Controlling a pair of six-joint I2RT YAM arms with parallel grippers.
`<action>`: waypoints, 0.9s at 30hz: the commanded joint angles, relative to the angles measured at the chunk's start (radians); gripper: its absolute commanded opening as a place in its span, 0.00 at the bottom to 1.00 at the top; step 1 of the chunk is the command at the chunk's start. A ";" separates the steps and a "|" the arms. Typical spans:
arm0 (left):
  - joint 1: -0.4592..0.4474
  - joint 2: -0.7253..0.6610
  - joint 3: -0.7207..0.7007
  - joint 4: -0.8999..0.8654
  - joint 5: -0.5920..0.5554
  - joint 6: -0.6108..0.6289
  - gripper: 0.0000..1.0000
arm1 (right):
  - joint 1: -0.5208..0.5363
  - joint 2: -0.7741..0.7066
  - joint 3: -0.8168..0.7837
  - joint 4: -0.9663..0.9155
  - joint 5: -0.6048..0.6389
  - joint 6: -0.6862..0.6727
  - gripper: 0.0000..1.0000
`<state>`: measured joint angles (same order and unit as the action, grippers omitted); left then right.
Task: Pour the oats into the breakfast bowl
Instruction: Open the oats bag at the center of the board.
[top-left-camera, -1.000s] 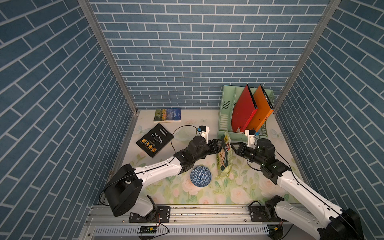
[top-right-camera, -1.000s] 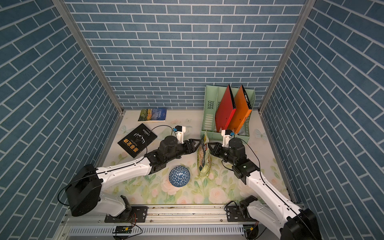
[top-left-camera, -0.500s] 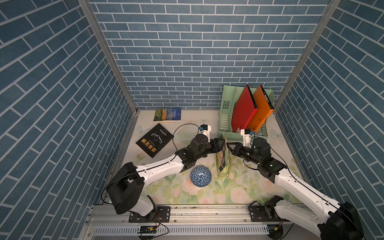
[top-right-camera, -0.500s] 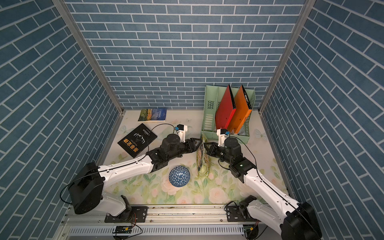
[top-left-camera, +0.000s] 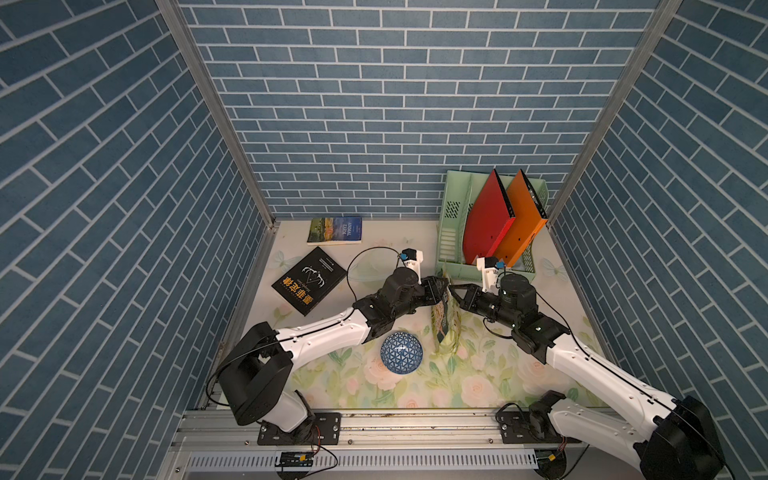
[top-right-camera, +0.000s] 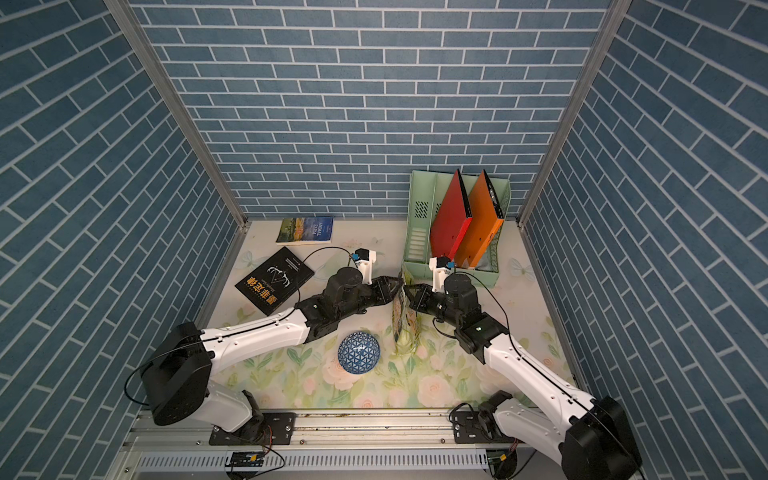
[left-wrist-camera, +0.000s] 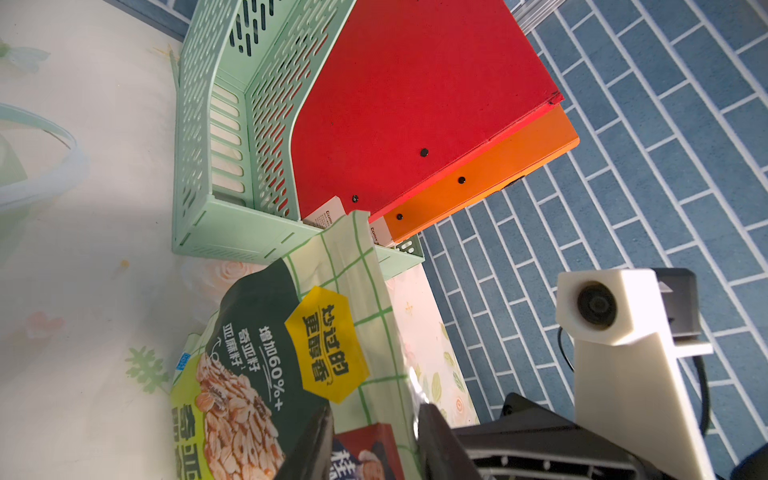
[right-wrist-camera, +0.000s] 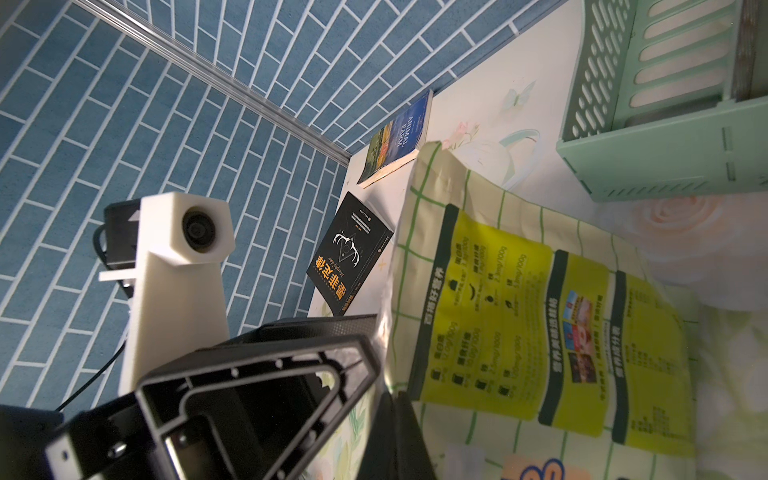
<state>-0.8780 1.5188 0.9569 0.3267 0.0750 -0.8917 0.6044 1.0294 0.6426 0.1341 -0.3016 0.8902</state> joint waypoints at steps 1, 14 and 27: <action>-0.007 0.018 0.021 -0.012 -0.009 0.008 0.36 | 0.012 0.006 0.020 0.006 -0.006 -0.014 0.00; -0.009 0.062 0.069 -0.064 -0.021 0.015 0.15 | 0.013 0.008 0.025 -0.005 0.004 -0.020 0.00; -0.016 0.040 0.076 -0.106 -0.106 0.053 0.00 | 0.012 -0.015 0.096 -0.148 0.132 -0.084 0.00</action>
<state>-0.8963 1.5654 1.0229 0.2859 0.0227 -0.8562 0.6121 1.0359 0.6903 0.0414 -0.2420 0.8619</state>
